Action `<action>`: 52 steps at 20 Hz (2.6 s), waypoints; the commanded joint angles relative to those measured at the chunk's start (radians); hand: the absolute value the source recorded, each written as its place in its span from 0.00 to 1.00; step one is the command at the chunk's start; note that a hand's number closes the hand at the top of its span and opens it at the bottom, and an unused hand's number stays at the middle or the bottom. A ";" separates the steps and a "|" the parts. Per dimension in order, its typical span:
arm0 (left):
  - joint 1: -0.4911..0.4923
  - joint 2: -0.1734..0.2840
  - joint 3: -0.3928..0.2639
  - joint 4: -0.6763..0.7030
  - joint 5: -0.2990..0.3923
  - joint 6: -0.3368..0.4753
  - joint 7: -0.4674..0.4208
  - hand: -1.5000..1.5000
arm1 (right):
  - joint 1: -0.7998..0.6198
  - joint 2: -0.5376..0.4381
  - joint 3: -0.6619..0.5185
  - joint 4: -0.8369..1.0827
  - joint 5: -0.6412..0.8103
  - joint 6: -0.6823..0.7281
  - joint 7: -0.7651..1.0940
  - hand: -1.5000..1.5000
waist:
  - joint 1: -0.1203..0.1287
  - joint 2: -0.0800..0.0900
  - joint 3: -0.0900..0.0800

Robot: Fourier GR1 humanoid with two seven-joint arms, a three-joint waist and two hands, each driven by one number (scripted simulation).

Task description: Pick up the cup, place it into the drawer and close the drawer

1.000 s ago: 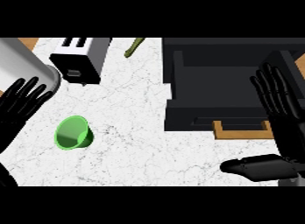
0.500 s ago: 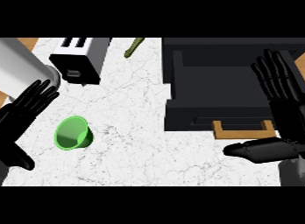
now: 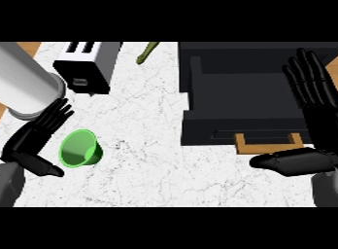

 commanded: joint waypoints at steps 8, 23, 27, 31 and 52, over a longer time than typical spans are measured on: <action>-0.067 -0.002 -0.072 0.363 -0.196 0.063 -0.408 0.00 | 0.004 0.010 0.019 -0.033 0.008 0.002 0.006 0.00 | -0.017 0.006 -0.003; -0.145 -0.037 -0.093 0.501 -0.213 0.092 -0.531 0.00 | -0.059 -0.019 -0.029 0.059 -0.032 0.028 0.009 0.00 | -0.023 0.014 -0.004; -0.164 -0.064 -0.107 0.531 -0.227 0.118 -0.530 0.00 | -0.055 -0.029 -0.024 -0.017 -0.072 0.045 0.061 0.00 | -0.040 0.012 -0.005; -0.155 -0.087 -0.126 0.530 -0.236 0.092 -0.562 0.00 | -0.084 -0.051 -0.061 0.075 -0.048 0.042 0.019 0.00 | -0.023 0.015 -0.004; -0.155 -0.203 0.066 0.438 -0.080 0.593 -0.659 1.00 | -0.055 -0.064 -0.077 0.025 -0.057 0.038 0.060 0.00 | -0.007 0.008 -0.003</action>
